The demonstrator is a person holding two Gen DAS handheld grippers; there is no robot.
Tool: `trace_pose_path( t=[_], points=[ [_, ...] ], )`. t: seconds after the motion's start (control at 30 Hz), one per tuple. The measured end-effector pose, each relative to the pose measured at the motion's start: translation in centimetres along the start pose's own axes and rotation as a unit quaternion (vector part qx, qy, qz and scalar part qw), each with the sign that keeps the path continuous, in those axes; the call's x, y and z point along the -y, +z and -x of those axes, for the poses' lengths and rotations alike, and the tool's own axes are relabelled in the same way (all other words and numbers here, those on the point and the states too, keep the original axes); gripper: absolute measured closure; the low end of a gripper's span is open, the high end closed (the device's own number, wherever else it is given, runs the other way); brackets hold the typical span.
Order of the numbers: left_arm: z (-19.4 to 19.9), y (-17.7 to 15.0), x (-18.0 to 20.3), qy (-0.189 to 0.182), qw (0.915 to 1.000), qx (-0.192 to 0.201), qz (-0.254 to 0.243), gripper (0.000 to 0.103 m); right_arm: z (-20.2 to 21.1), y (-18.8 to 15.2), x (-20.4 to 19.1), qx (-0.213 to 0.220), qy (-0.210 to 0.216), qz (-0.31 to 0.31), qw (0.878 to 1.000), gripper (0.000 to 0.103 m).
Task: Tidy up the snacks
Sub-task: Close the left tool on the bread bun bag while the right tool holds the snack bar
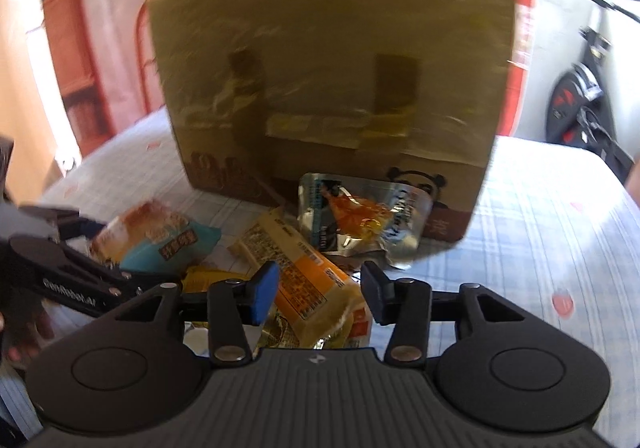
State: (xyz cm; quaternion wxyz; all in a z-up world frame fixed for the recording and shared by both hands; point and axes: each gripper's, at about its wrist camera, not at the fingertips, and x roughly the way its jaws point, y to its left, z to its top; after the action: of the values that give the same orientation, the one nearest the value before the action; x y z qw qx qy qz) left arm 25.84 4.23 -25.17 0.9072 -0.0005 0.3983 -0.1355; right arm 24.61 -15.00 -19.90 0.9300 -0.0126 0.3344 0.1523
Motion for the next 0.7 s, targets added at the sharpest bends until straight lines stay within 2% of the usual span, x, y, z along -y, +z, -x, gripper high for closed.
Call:
trace_pose_path(
  t=[0.13,0.2,0.23,0.27,0.37,0.5,0.7],
  points=[
    [0.0,0.3,-0.2,-0.007,0.9999,-0.009,-0.007,0.000,-1.4,0.7,-0.7,-0.016,0.008,0.040,0.999,0.047],
    [0.1,0.6,-0.8,-0.020,0.9997,-0.012,0.006,0.002,-2.2,0.9,-1.1,-0.025,0.013,0.053,0.998,0.046],
    [0.3,0.7,-1.3,-0.026,0.9993,-0.011,0.023,0.004,-2.5,0.9,-1.2,-0.030,0.015,0.059,0.998,0.045],
    [0.6,0.8,-1.9,-0.029,0.9986,-0.009,0.043,0.012,-2.8,1.0,-1.4,-0.035,0.017,0.066,0.997,0.045],
    [1.0,0.8,-2.9,-0.037,0.9967,-0.008,0.071,0.018,-3.3,0.8,-1.6,-0.040,0.016,0.074,0.996,0.044],
    [1.0,0.6,-2.1,-0.025,0.9987,-0.004,0.045,0.020,-3.6,0.8,-1.3,-0.039,0.018,0.062,0.997,0.044],
    [1.5,0.4,-1.8,-0.018,0.9985,0.012,0.051,0.024,-3.4,0.8,-1.4,-0.040,0.017,0.055,0.998,0.044]
  ],
)
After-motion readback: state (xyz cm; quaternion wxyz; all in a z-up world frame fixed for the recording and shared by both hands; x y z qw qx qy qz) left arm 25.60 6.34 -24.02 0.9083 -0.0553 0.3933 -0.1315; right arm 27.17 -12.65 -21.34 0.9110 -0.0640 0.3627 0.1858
